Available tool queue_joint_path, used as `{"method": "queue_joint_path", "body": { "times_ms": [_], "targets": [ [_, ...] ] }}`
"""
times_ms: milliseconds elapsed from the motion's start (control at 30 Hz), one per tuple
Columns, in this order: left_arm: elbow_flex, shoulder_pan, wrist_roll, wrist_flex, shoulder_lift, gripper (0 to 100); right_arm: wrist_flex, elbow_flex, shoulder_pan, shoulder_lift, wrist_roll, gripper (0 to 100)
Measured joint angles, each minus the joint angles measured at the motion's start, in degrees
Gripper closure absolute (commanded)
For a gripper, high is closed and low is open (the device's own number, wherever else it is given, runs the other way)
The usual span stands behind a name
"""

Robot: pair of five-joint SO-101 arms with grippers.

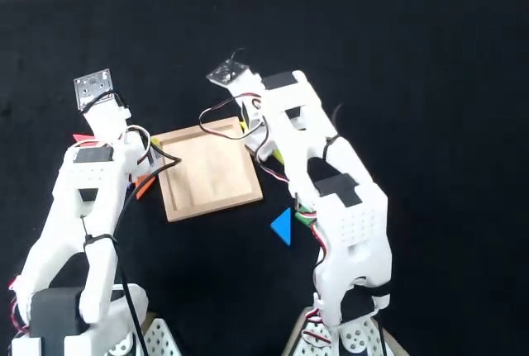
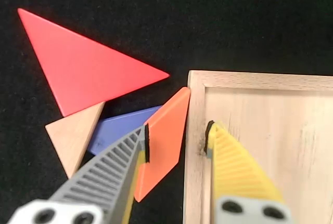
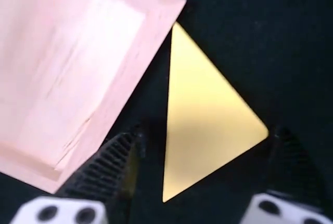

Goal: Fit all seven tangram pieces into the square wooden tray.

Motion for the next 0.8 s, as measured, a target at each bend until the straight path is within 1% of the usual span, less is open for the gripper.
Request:
{"method": "queue_joint_path", "body": {
  "times_ms": [233, 400, 467, 567, 667, 733, 800],
  "targets": [
    [0.0, 0.0, 0.0, 0.0, 0.0, 80, -0.2, -0.3, 0.2, 1.9, 1.1, 65.2],
    [0.0, 0.0, 0.0, 0.0, 0.0, 80, 0.6, -3.1, 0.2, 3.7, 1.3, 65.7],
    [0.0, 0.0, 0.0, 0.0, 0.0, 80, 0.9, -3.6, 0.2, 4.0, 1.3, 70.0],
    [0.0, 0.0, 0.0, 0.0, 0.0, 80, 0.9, -4.0, 0.2, 4.5, 1.3, 80.3],
    [0.0, 0.0, 0.0, 0.0, 0.0, 80, 0.8, -4.7, 1.0, 4.5, 1.3, 88.0],
    [0.0, 0.0, 0.0, 0.0, 0.0, 80, 0.4, -5.0, 1.7, 4.5, 1.3, 89.3],
    [0.0, 0.0, 0.0, 0.0, 0.0, 80, 0.4, -5.3, 2.1, 4.5, 1.3, 87.7]
  ]
}}
